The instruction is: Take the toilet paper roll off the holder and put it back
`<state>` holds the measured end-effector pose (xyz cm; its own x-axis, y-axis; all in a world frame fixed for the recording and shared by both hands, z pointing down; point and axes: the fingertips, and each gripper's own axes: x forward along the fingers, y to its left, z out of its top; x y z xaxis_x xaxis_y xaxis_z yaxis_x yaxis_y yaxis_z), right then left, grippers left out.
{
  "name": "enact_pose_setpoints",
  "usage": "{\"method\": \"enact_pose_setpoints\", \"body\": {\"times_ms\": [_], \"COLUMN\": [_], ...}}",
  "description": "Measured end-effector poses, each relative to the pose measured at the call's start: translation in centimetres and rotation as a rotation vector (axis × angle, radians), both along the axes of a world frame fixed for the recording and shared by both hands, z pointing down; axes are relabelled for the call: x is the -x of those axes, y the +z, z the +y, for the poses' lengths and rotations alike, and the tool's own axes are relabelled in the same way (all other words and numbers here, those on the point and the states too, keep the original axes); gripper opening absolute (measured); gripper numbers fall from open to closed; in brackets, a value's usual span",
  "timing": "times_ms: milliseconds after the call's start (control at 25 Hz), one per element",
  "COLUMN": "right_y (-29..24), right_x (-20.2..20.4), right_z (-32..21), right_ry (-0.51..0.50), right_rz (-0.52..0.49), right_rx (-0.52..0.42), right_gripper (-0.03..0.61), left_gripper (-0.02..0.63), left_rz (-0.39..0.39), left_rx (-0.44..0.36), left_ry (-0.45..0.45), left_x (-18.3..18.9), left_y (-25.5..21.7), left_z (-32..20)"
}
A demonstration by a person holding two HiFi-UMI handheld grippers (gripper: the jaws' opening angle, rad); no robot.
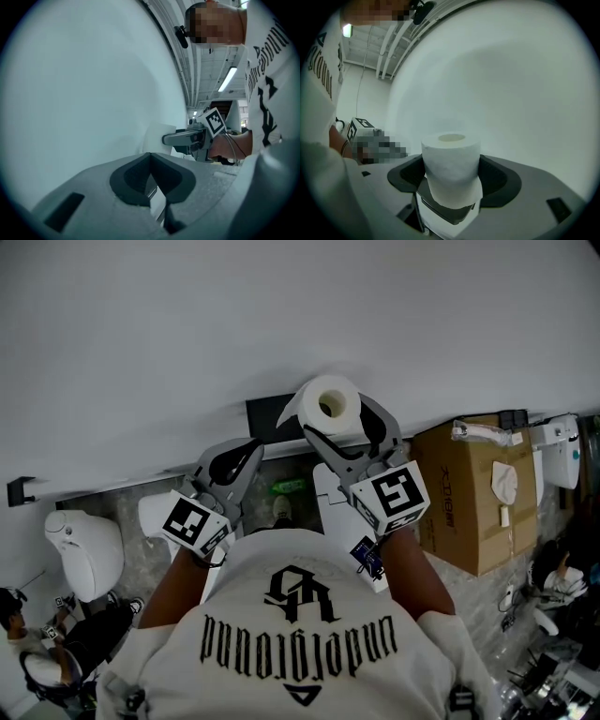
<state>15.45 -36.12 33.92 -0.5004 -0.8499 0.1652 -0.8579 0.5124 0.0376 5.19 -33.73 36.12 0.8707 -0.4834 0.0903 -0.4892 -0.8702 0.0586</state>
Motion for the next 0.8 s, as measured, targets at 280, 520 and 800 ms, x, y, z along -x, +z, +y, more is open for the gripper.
{"method": "enact_pose_setpoints", "body": {"times_ms": [280, 520, 800], "right_y": [2.8, 4.6, 6.0], "right_x": [0.5, 1.2, 1.4], "right_z": [-1.9, -2.2, -2.7], "right_ry": [-0.005, -0.013, -0.018], "right_rz": [0.005, -0.004, -0.002], "right_rx": [0.053, 0.091, 0.112], "right_gripper": [0.336, 0.336, 0.336], "left_gripper": [0.012, 0.012, 0.013], "left_rz": [-0.005, -0.003, 0.006], "left_rx": [0.024, 0.043, 0.063], "left_ry": [-0.001, 0.001, 0.0], "left_x": [0.3, 0.2, 0.4], "left_y": [1.2, 2.0, 2.3], "left_z": [-2.1, -2.6, -2.8]}}
